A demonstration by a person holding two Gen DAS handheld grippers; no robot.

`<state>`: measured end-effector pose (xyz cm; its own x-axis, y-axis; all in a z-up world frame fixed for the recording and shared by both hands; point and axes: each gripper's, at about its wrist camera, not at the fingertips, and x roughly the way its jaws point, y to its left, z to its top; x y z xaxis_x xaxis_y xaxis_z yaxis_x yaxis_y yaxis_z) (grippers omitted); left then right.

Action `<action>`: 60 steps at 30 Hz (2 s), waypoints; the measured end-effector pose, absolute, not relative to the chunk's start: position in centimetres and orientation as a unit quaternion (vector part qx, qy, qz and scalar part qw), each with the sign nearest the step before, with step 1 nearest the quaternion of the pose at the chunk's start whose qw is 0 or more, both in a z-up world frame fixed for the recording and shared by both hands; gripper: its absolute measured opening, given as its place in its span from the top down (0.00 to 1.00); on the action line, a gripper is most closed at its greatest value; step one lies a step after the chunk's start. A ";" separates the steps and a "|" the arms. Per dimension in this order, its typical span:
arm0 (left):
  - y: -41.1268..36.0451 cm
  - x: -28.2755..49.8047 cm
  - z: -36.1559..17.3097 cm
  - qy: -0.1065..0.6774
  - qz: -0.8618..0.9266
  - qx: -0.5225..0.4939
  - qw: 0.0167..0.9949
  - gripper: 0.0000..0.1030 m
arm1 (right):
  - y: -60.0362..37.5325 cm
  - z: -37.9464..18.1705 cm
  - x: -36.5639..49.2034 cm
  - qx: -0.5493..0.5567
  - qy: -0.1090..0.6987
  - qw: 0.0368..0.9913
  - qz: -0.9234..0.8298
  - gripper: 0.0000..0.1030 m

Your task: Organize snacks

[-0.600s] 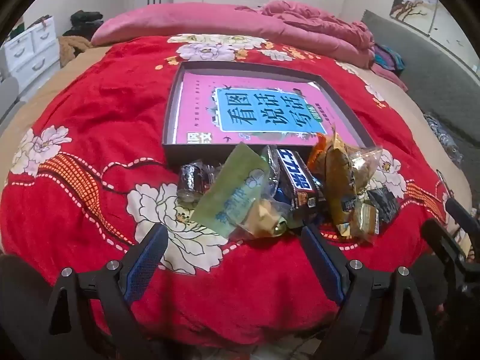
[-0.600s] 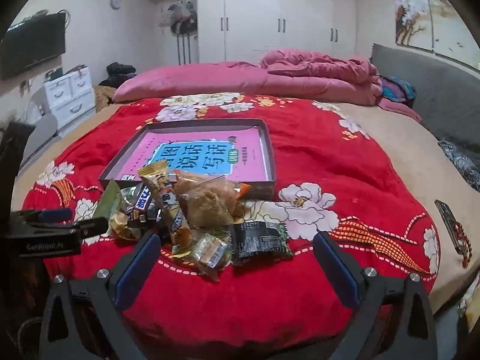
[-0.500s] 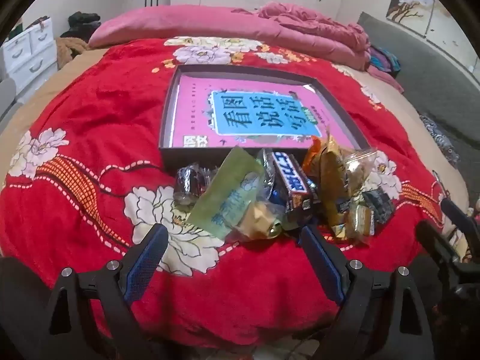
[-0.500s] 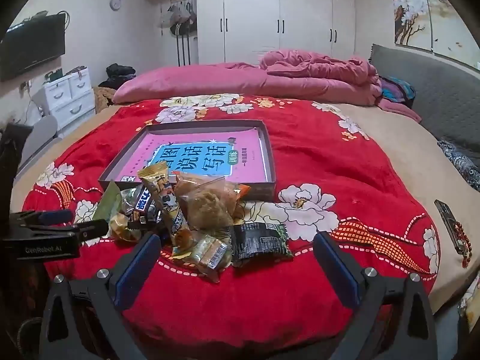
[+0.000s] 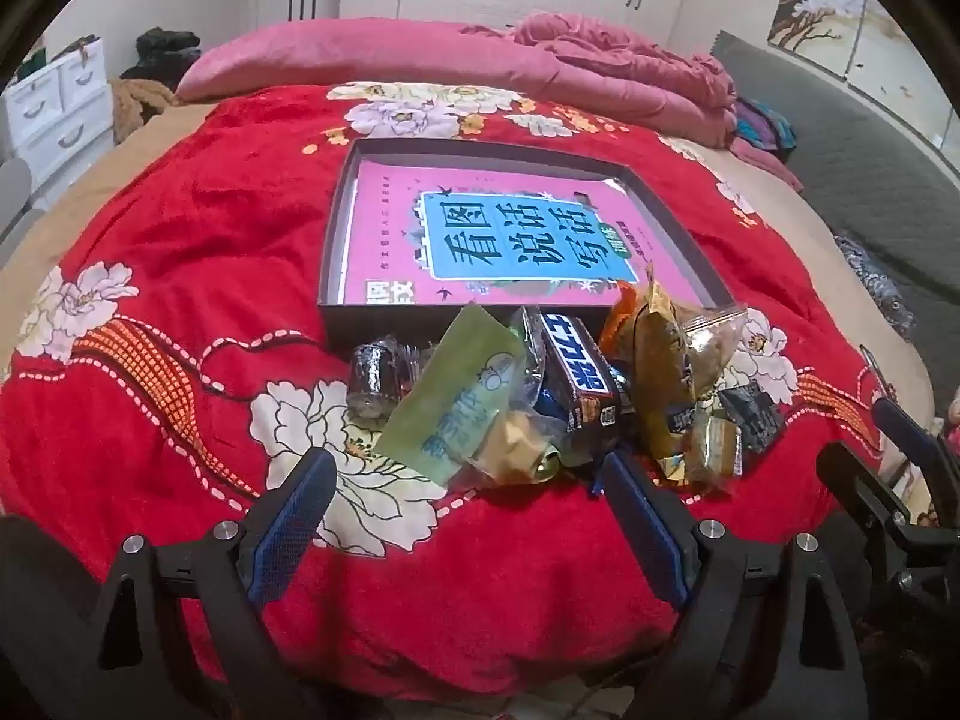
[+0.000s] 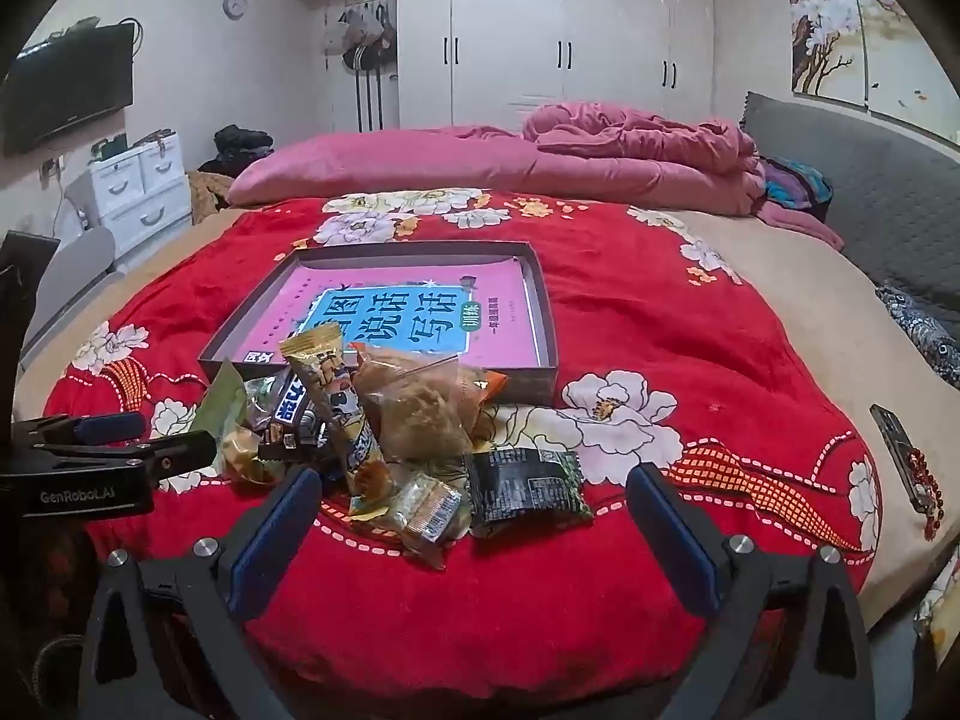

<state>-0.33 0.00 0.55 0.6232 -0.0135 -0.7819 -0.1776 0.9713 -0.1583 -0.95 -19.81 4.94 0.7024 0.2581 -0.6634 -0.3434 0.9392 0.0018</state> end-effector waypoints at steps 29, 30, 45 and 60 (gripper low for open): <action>-0.4 -0.3 0.8 0.431 0.045 -0.104 0.895 0.12 | -20.4 4.8 -0.6 -0.048 0.357 0.920 0.152 0.00; -0.4 -0.3 0.7 0.431 0.045 -0.105 0.895 0.12 | -20.4 4.8 -0.6 -0.047 0.357 0.920 0.152 0.00; -0.4 -0.3 0.8 0.429 0.046 -0.106 0.896 0.12 | -20.7 4.7 -0.4 -0.041 0.360 0.920 0.146 0.00; 0.2 -0.3 0.4 0.431 0.053 -0.113 0.894 0.12 | -21.0 4.3 0.1 -0.030 0.367 0.919 0.141 0.00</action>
<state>-0.28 0.23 0.43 0.6226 -0.0035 -0.7826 -0.1919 0.9688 -0.1570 0.10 -21.01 4.31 0.6908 0.2372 -0.6830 -0.2811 0.9584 0.0485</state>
